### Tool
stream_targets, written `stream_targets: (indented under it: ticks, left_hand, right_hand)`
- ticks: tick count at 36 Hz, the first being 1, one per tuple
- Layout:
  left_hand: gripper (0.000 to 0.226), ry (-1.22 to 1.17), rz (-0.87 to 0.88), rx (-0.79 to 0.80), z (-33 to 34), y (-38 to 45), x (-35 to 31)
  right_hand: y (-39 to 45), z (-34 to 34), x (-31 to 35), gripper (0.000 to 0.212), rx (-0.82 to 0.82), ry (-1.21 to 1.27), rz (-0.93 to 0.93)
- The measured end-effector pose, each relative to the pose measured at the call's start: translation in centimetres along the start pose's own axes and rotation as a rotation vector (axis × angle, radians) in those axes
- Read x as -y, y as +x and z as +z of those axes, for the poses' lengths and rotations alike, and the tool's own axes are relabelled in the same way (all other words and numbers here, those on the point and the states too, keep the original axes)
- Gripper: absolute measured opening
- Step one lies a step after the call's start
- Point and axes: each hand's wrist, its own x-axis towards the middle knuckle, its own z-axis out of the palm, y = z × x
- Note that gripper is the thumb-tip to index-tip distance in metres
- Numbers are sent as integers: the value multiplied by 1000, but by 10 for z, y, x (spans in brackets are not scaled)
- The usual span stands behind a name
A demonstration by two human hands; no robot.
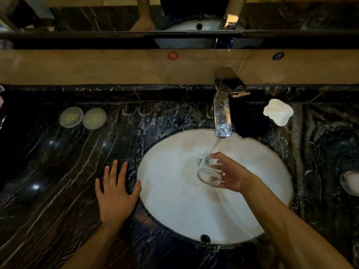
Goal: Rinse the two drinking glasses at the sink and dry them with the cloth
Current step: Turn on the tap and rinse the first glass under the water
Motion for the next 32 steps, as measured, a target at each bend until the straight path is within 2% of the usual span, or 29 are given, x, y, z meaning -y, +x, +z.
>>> stream_targets:
  ticks: [1, 2, 4, 10, 16, 19, 21, 24, 27, 29, 32]
  left_hand:
    - [76, 2, 2, -2, 0, 0, 0]
    - [76, 5, 2, -2, 0, 0, 0]
    - [75, 1, 1, -2, 0, 0, 0]
    - [76, 9, 3, -10, 0, 0, 0]
    - [76, 13, 2, 1, -1, 0, 0]
    - [76, 14, -2, 9, -1, 0, 0]
    - [76, 15, -3, 11, -2, 1, 0]
    - [75, 9, -3, 10, -1, 0, 0]
    - [75, 15, -3, 7, -1, 0, 0]
    - [75, 19, -5, 8, -1, 1, 0]
    - [75, 27, -7, 7, 0, 1, 0]
  right_hand:
    - [0, 1, 1, 41, -68, -100, -65]
    - [-1, 3, 2, 44, -116, -189, -128]
    - [-2, 6, 4, 59, -198, -288, -247]
    - [-1, 10, 12, 80, -358, -542, -588]
    - [-6, 7, 13, 85, -538, -725, -759]
    - [-8, 1, 15, 82, -622, -881, -739]
    - [-11, 0, 18, 76, -616, -940, -687]
    - [-12, 0, 20, 72, -514, -947, -594]
    - [-9, 4, 21, 69, -389, -831, -535]
    - [-7, 8, 21, 69, -335, -732, -548]
    - [-4, 17, 21, 73, -342, -684, -638]
